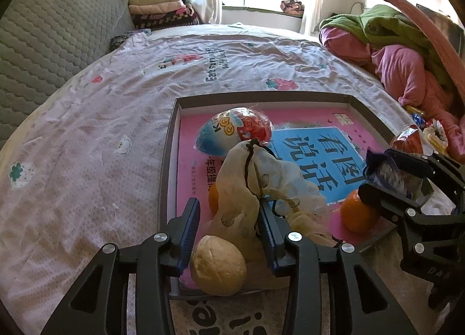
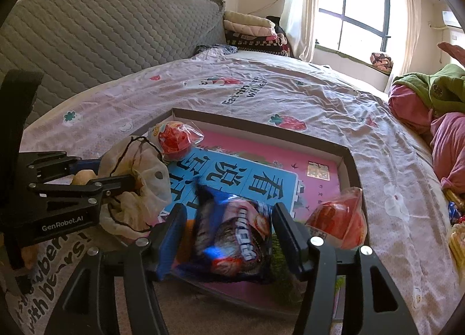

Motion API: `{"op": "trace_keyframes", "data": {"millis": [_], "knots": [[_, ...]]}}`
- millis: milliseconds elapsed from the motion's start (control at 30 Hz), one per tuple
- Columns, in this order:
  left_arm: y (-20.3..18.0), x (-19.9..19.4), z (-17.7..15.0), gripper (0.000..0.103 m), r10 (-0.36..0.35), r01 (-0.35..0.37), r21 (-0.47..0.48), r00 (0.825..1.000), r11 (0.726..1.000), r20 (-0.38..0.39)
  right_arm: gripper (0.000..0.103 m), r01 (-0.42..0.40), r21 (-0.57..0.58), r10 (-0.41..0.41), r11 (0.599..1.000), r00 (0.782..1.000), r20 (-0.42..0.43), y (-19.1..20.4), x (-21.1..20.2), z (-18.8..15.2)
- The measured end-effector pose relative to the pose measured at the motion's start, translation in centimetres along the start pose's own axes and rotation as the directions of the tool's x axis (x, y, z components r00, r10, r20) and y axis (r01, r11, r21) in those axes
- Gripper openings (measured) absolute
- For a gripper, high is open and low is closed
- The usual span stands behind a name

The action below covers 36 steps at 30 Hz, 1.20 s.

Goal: Organize objects
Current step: 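Carry the yellow ball and biscuit pack over the tray, then open both grippers to set the ball and biscuit pack in the tray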

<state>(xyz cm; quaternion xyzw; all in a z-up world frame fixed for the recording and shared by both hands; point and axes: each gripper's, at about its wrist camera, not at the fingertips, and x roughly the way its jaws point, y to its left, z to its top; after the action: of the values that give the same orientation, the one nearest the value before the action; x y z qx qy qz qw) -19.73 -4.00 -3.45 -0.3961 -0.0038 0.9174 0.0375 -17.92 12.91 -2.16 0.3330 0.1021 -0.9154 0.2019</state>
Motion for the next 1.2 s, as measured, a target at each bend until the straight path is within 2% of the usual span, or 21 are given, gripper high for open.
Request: {"op": "trace_keyframes", "data": {"millis": [200,333,567,733,833,867,1200], "knots": [[0.1,-0.4,0.2,0.043,-0.01,0.01,-0.004,1.0,1.0,0.008,0.061,0.0,-0.003,0.0,1.0,1.0,-0.001,-0.1,-0.1,-0.1],[0.2,-0.7,0.3,0.049,-0.021,0.021,-0.013,1.0,1.0,0.016,0.061,0.004,-0.001,-0.004,1.0,1.0,0.006,-0.2,-0.2,0.0],[0.3,-0.8,0.4,0.051,-0.034,0.035,-0.027,0.999,0.999,0.024,0.061,0.007,0.006,-0.007,1.0,0.999,0.033,-0.5,-0.9,0.4],[0.5,-1.4,0.7,0.052,-0.04,0.041,-0.031,0.998,0.999,0.045,0.061,0.004,0.005,-0.004,1.0,0.999,0.049,-0.4,-1.4,0.7],[0.9,-1.9,0.9,0.064,-0.037,0.039,-0.036,0.998,0.999,0.058,0.061,0.001,0.004,-0.001,1.0,0.999,0.054,-0.3,-1.6,0.8],[1.0,-2.1,1.0,0.065,-0.036,0.039,-0.04,0.997,0.998,0.067,0.061,0.001,0.004,-0.002,1.0,0.998,0.056,-0.3,-1.7,0.8],[1.9,-4.2,2.2,0.067,-0.019,0.027,-0.054,0.99,0.998,0.138,0.061,-0.001,0.003,0.001,1.0,0.998,0.069,-0.1,-2.0,1.0]]}}
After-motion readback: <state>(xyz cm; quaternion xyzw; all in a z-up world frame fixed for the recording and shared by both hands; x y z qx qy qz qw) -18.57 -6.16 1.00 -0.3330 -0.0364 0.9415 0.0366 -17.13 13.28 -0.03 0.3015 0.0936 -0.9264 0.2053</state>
